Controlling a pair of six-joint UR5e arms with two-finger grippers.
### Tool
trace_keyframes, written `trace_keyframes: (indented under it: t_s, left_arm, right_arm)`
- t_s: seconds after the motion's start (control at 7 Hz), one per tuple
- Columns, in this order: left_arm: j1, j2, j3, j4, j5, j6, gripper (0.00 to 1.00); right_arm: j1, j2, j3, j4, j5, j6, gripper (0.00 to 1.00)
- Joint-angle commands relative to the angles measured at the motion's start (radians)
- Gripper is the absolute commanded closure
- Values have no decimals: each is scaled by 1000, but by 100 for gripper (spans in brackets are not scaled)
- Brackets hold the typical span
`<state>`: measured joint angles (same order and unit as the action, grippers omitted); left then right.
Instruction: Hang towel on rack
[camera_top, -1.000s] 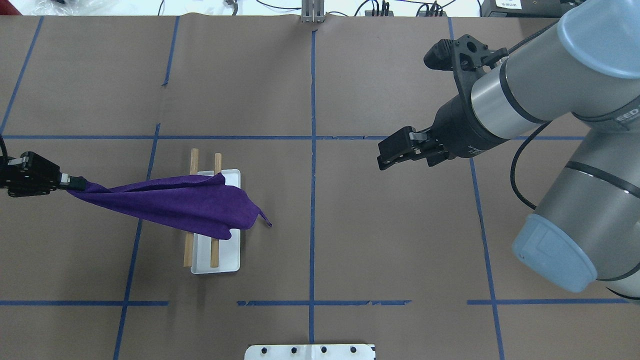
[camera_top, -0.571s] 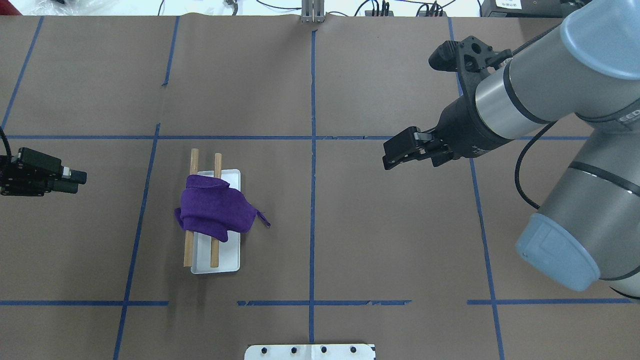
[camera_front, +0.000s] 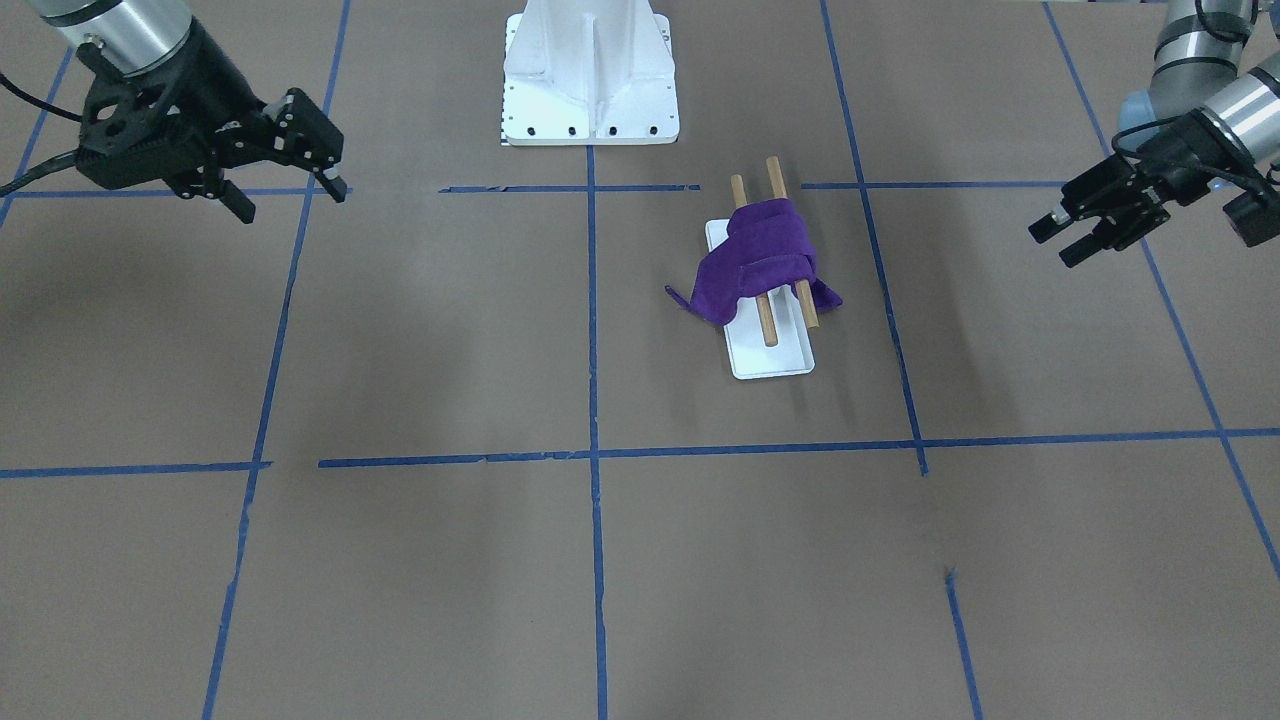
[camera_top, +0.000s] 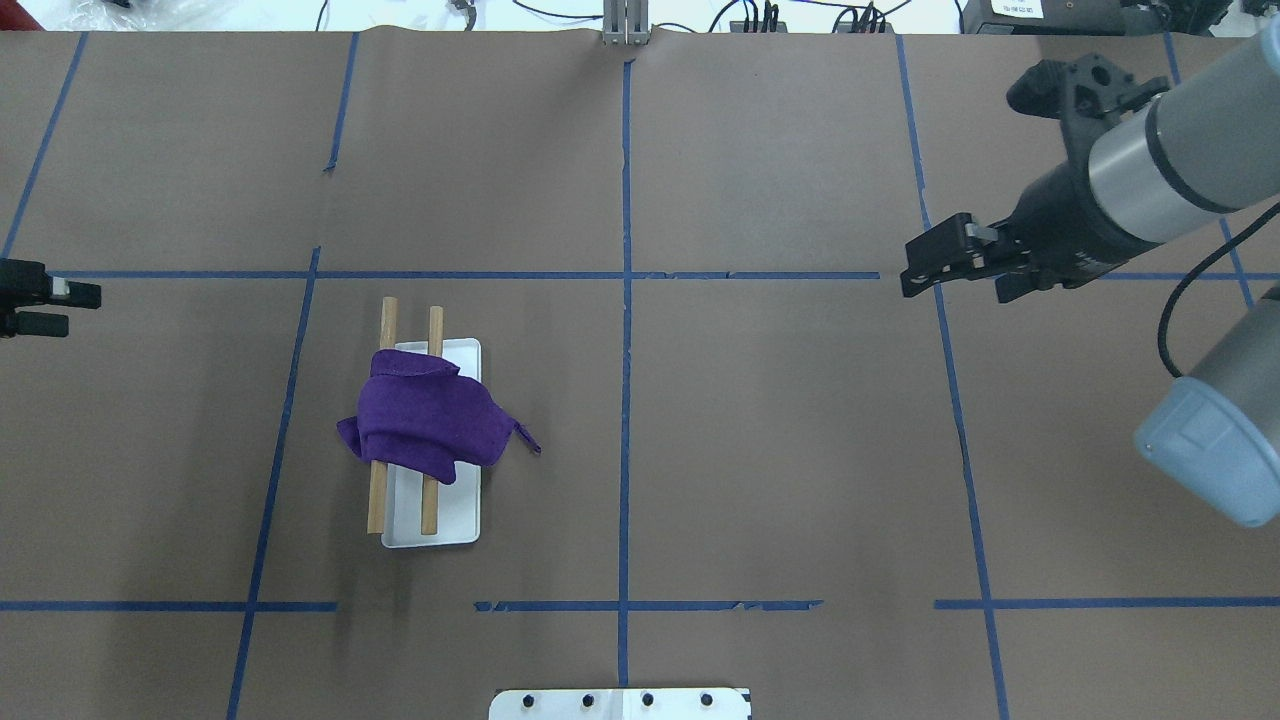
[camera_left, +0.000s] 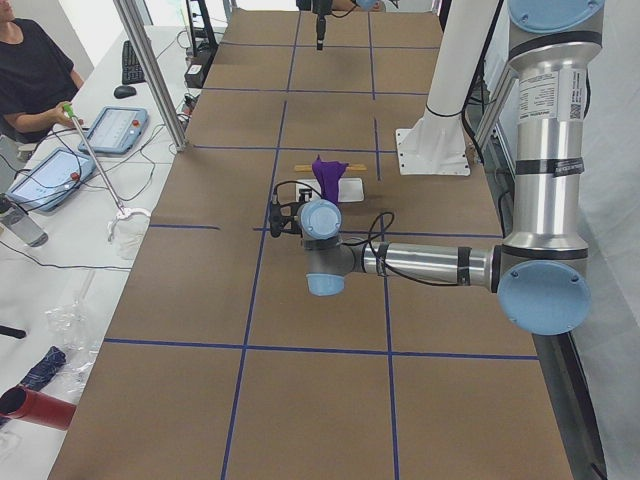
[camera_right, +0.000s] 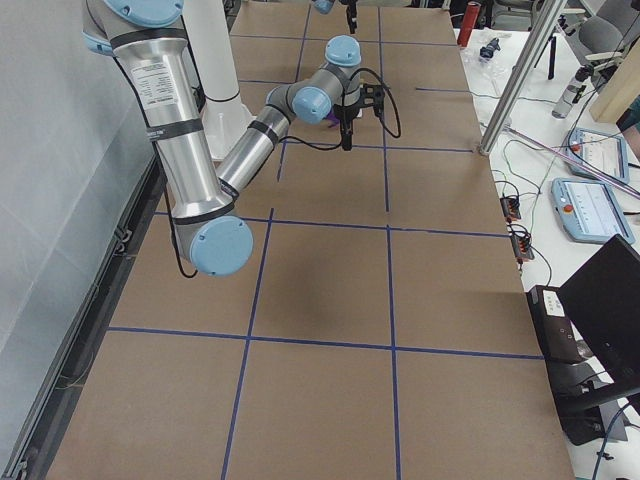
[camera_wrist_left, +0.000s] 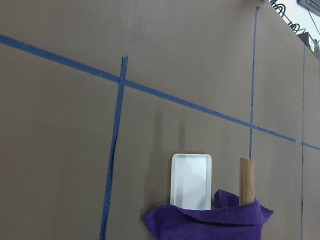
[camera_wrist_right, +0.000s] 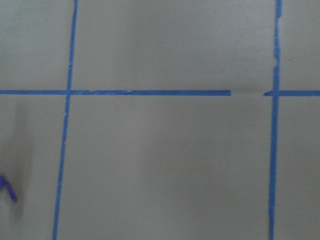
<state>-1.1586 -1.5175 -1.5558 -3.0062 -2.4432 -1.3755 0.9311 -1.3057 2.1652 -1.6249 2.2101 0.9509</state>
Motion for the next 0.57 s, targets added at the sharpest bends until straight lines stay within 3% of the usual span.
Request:
trace_keyframes:
  t_s: [0.0, 0.29, 0.43]
  left_arm:
    - [-70, 0, 52, 146, 115, 381, 0]
    - [-214, -10, 43, 423, 185, 881, 0]
    - [-263, -19, 40, 511, 193, 1012, 0]
  right_arm:
    - [130, -87, -34, -3, -3, -154, 0]
    - [248, -215, -56, -3, 5, -436, 0]
    - [317, -263, -73, -4, 13, -552, 0]
